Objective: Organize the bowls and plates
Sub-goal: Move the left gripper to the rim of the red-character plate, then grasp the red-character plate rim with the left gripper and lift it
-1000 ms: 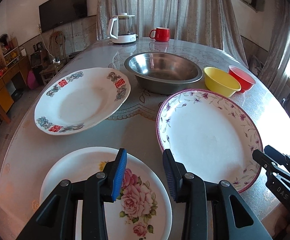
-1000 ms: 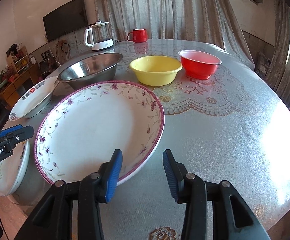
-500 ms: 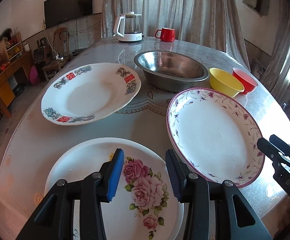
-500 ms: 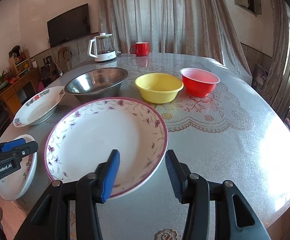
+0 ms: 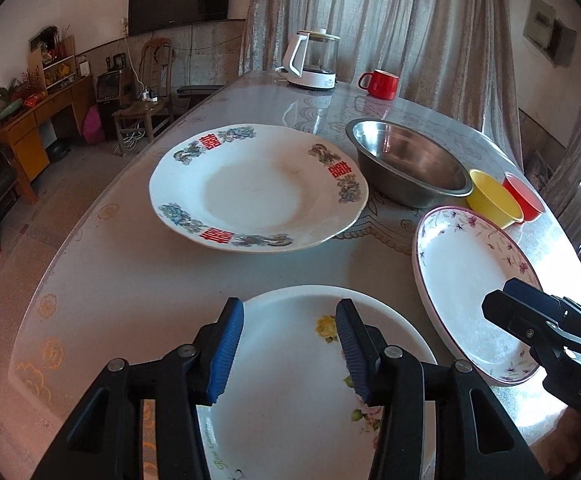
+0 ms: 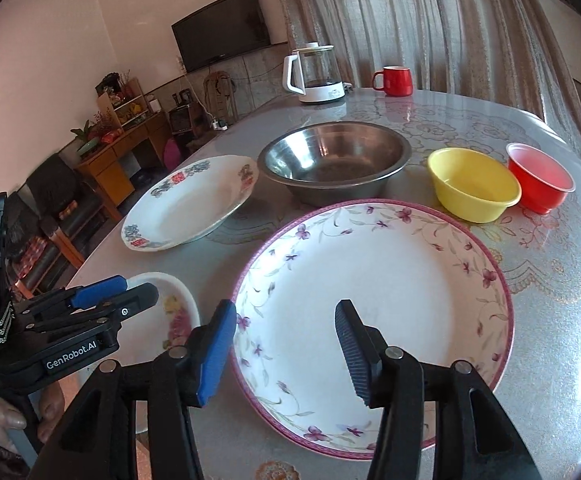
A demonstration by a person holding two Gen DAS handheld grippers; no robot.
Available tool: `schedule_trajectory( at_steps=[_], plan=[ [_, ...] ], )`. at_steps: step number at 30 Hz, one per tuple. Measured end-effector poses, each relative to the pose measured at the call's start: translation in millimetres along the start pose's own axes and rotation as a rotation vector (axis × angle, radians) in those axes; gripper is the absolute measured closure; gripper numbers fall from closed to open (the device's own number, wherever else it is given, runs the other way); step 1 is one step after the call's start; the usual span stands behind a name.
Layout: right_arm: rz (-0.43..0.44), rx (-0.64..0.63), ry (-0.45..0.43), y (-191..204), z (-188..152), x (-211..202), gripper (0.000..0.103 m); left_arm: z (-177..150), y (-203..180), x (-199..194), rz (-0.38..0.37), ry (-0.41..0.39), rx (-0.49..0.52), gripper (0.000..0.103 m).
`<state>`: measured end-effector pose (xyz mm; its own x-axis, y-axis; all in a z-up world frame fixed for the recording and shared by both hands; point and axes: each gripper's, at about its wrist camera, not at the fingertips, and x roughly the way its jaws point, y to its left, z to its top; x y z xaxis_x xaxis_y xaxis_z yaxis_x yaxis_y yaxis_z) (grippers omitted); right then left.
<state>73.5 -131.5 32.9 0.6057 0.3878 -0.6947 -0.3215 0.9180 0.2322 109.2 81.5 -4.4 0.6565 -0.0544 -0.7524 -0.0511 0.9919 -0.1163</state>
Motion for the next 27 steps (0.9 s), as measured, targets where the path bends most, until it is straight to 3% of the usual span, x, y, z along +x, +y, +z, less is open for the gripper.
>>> schedule_trajectory(
  at_steps=[7,14,19,24,27],
  plan=[
    [0.117,-0.006,0.027,23,27,24,0.051,18,58,-4,0.033,-0.031,-0.12,0.054],
    [0.181,0.02,0.066,42,53,58,0.051,34,98,-1,0.037,-0.1,-0.195,0.029],
    [0.174,0.019,0.105,50,64,83,0.051,48,115,17,0.018,-0.054,-0.215,0.009],
    [0.138,0.042,0.143,47,72,107,0.051,63,123,34,0.046,-0.057,-0.217,0.009],
    [0.125,0.045,0.159,47,76,119,0.051,74,132,49,-0.001,-0.024,-0.246,0.014]
  ],
)
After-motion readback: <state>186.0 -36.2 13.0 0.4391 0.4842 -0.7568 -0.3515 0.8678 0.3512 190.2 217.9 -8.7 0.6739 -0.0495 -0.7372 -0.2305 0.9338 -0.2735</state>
